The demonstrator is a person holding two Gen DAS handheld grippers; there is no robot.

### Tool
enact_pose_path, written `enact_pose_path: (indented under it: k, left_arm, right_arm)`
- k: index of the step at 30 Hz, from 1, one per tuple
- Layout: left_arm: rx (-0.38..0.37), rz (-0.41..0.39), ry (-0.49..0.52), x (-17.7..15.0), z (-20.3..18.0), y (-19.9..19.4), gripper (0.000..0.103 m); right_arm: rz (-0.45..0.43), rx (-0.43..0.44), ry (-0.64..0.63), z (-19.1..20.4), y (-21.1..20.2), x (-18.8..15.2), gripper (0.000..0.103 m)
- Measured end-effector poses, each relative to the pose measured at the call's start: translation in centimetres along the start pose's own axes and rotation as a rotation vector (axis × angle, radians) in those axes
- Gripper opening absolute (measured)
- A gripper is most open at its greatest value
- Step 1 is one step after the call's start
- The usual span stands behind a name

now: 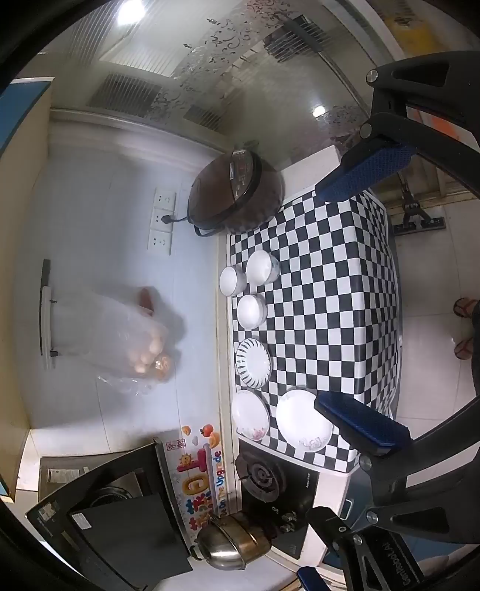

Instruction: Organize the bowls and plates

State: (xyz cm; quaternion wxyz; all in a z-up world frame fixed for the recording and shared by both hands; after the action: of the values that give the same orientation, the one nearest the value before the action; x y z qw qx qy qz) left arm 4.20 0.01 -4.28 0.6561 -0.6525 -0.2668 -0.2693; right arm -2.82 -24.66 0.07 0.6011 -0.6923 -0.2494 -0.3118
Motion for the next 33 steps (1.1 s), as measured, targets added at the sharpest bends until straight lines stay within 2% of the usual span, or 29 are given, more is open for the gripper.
enact_pose_path:
  k: [30, 33]
  left_arm:
    - [-0.011, -0.011, -0.003, 0.7, -1.1, -0.3, 0.103]
    - [-0.01, -0.011, -0.003, 0.8, -1.2, -0.3, 0.103]
  right_arm:
    - [-0.016, 0.003, 0.011, -0.5, -0.3, 0.3, 0.103]
    - [-0.02, 0.0, 0.012, -0.7, -1.1, 1.4, 0.103]
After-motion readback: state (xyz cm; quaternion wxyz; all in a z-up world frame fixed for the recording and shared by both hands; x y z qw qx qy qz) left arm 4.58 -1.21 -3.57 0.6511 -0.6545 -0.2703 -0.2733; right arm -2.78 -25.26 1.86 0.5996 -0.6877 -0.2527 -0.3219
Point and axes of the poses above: each gripper's, at about its wrist camera, not at the fingertips, and y roughly the way its jaws point, z to its left, x to its top, the point moved 6 cm from there along y, roughly the way its jaws point, and after that the axes turned 2 degrees about -y, right-handed, at the moved point
